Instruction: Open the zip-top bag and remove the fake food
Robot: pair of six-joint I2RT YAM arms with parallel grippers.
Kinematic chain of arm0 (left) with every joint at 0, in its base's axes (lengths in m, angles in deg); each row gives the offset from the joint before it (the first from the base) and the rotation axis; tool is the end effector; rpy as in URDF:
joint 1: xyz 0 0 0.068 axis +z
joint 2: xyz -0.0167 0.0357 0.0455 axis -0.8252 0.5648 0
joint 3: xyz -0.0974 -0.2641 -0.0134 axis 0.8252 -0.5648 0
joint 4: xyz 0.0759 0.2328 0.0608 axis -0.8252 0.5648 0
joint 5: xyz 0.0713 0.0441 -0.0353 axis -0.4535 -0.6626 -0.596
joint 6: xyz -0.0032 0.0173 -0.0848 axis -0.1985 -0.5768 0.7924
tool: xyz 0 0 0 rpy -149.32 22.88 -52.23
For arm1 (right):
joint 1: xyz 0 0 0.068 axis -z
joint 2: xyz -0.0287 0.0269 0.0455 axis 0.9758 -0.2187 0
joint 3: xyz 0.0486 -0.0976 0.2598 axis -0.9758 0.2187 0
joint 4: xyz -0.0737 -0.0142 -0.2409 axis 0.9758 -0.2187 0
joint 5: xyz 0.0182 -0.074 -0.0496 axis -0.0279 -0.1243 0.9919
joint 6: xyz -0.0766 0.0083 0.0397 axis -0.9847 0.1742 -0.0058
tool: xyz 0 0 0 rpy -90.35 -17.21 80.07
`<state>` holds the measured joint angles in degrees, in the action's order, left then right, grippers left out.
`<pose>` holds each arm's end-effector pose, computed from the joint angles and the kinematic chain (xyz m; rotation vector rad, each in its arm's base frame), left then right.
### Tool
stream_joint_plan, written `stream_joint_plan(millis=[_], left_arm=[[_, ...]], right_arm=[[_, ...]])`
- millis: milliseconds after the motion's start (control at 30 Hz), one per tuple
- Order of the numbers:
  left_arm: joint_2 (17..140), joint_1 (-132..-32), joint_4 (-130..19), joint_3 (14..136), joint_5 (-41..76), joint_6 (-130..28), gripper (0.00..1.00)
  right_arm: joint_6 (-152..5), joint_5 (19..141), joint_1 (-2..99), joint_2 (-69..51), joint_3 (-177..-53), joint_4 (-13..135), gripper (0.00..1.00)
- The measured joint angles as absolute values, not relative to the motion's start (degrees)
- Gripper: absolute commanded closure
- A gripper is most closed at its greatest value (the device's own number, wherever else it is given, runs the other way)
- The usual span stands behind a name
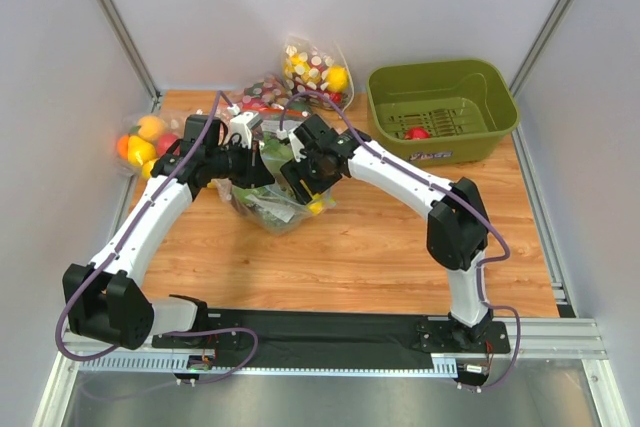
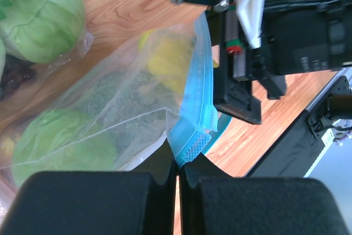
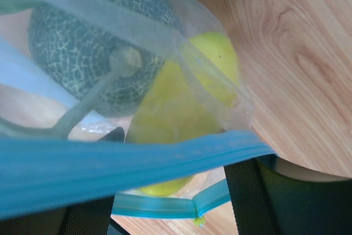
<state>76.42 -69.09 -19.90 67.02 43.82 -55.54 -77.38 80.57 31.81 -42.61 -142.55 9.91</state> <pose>0.2671 -0.1085 0.3039 0.4360 2.2733 -0.8799 0.3048 0.3238 0.2405 -1.0321 2.5240 0.4175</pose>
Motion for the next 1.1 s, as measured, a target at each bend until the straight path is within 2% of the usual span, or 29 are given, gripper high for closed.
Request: stream_joint_plan(millis=[133,167,200,300,400,867,1100], left_arm=[[76.4,-69.1,-20.2,66.7,44.3,-55.4,1.00],[76.4,-69.1,-20.2,66.6,44.4,-55.4,1.00],[76.4,-69.1,-20.2,66.5,44.5,-55.4,1.00],[76.4,-69.1,-20.2,66.5,44.6,-55.4,1.00],[76.4,-69.1,-20.2,66.5,44.6,-55.4,1.00],[76.4,-69.1,-20.3,66.4,44.0,-55.4,1.00],[76.4,-69.1,-20.2,66.4,43.7,-55.4,1.00]], right_arm=[[-76.2,79.2,31.8,-43.5,-140.7,12.3,0.31],[-75.9,78.9,31.8,-43.8,-140.3,12.9,0.36],[-75.6,78.6,31.8,-43.9,-140.0,13.4,0.46],[-74.7,78.5,31.8,-44.1,-139.2,14.7,0.61],[-74.5,78.6,31.8,-44.0,-138.6,15.5,0.68],[-71.7,74.8,35.7,-32.8,-135.3,19.7,0.70],[-69.5,66.0,37.9,-31.0,-135.2,23.0,0.69]])
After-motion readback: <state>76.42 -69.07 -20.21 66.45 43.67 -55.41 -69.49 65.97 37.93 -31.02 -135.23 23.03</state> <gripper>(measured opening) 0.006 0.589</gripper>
